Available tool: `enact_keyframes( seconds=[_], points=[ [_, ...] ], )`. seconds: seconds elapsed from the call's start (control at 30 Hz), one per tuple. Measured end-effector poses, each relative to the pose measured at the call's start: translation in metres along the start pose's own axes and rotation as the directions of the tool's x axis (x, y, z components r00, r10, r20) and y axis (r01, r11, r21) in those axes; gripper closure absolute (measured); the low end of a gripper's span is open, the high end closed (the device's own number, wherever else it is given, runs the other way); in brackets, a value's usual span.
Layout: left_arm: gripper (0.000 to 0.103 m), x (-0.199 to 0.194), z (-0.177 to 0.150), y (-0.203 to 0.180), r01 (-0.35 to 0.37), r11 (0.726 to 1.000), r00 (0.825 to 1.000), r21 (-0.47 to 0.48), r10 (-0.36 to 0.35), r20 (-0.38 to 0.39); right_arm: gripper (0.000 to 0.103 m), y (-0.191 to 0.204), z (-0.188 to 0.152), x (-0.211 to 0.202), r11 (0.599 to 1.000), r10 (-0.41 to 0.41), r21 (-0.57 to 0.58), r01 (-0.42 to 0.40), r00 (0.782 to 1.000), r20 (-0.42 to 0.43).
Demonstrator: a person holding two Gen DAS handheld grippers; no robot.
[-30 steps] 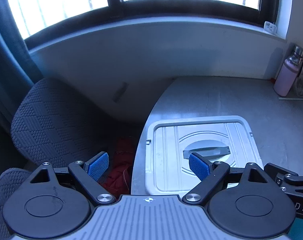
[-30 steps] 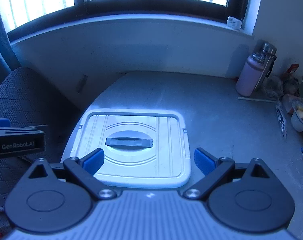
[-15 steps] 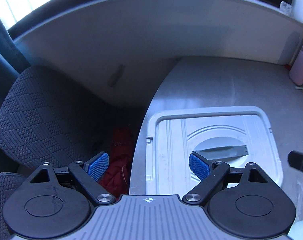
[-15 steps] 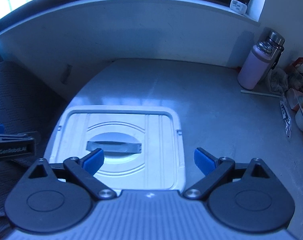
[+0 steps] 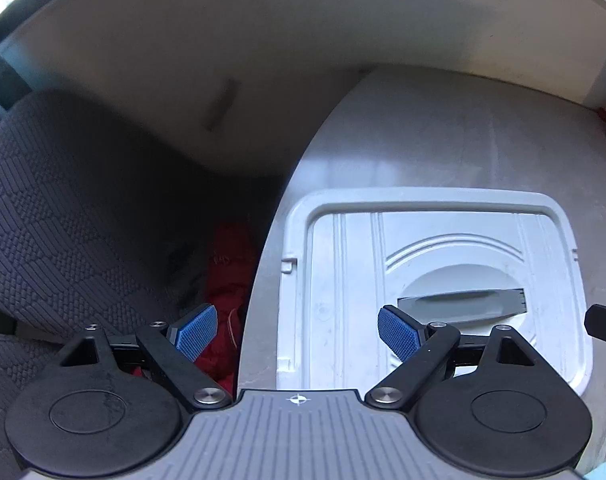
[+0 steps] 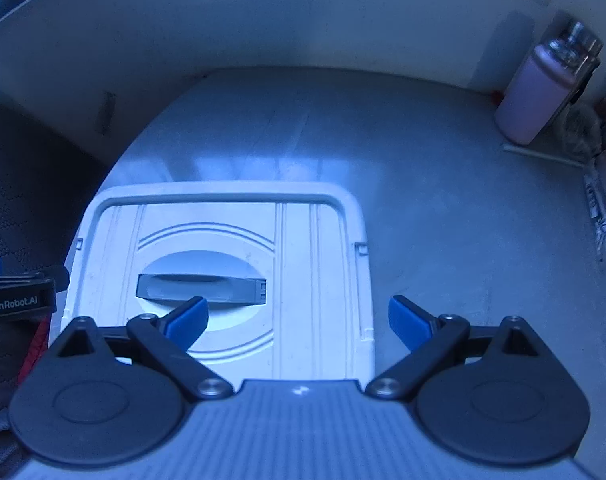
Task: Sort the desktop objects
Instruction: 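Lower both open tools over the white lid on the table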
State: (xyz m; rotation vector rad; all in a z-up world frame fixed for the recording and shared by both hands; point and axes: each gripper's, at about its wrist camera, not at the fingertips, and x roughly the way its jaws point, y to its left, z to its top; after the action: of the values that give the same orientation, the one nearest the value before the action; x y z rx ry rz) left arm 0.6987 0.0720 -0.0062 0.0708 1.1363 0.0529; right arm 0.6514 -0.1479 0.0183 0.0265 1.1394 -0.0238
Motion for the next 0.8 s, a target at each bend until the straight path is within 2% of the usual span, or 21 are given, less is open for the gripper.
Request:
enact_keyframes(
  seconds=[0.27, 0.8],
  points=[
    [0.014, 0.021, 0.001, 0.0, 0.002, 1.0, 0.999, -0.005, -0.003, -0.046, 0.006, -0.011, 0.007, 0.039, 1.0, 0.017, 0.003, -0.017, 0.993, -0.116],
    [0.014, 0.051, 0.006, 0.005, -0.004, 1.0, 0.995, -0.021, 0.002, -0.095, 0.006, -0.027, 0.013, 0.086, 0.998, 0.047, 0.041, -0.038, 0.974, -0.224]
  ],
)
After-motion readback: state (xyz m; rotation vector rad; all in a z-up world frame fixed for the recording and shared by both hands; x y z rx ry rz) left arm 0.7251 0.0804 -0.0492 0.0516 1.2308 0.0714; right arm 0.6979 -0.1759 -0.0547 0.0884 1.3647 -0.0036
